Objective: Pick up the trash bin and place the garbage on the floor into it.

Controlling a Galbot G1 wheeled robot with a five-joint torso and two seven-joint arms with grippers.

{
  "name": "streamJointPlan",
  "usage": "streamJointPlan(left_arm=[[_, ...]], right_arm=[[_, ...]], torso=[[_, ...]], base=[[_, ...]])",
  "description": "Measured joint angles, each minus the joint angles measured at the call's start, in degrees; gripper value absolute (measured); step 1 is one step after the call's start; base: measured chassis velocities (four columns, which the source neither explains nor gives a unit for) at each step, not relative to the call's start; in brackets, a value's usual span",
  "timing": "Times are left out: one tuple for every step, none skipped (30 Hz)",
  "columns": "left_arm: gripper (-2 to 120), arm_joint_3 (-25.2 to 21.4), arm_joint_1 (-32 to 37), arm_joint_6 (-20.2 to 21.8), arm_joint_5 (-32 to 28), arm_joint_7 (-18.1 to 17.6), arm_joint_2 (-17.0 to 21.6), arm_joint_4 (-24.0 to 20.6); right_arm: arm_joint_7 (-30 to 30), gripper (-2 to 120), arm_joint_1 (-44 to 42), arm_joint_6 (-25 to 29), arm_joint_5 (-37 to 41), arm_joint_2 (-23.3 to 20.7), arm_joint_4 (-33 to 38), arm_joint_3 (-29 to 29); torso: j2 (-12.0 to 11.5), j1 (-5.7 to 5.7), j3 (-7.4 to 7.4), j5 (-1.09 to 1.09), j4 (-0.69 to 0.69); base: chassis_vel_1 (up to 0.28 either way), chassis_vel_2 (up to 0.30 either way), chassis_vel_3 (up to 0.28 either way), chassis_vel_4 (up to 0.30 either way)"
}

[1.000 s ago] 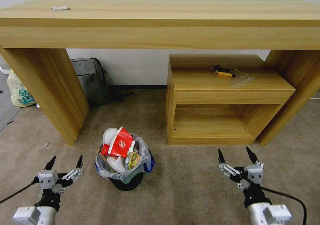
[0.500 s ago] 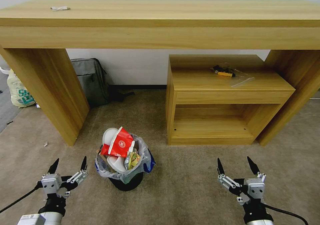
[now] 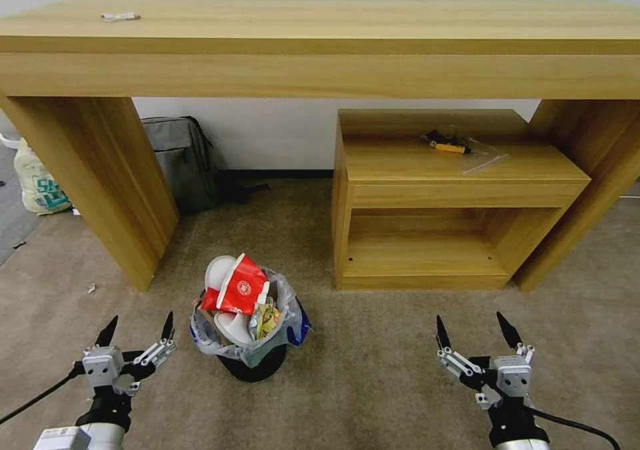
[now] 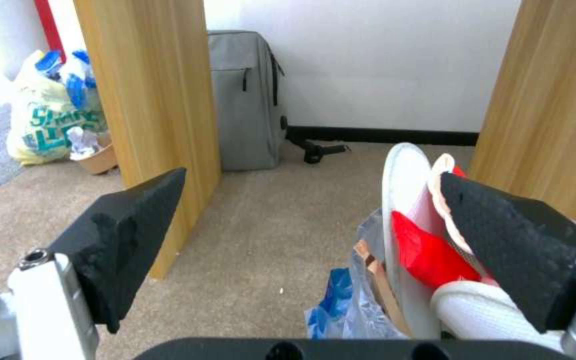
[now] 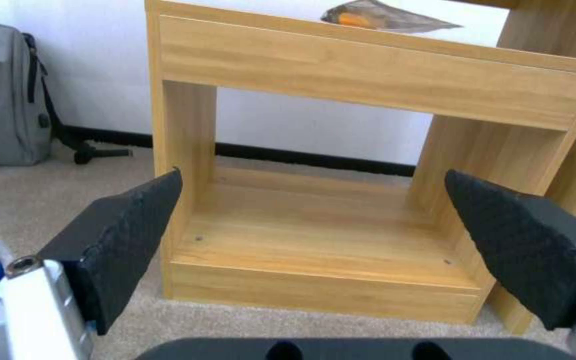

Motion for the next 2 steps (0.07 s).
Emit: streamJointPlan(left_arm=[[100, 0.0, 0.0, 0.0, 0.0, 0.0, 0.0, 0.0], [100, 0.0, 0.0, 0.0, 0.0, 0.0, 0.0, 0.0]], right_arm=[[0.0, 100, 0.0, 0.0, 0.0, 0.0, 0.0, 0.0], [0.0, 100, 0.0, 0.0, 0.0, 0.0, 0.0, 0.0]], torso=[[0.0, 0.00, 0.00, 0.00, 0.00], [0.0, 0.00, 0.00, 0.00, 0.00]], base=[[0.000, 0.000, 0.000, 0.000], [0.000, 0.000, 0.000, 0.000]])
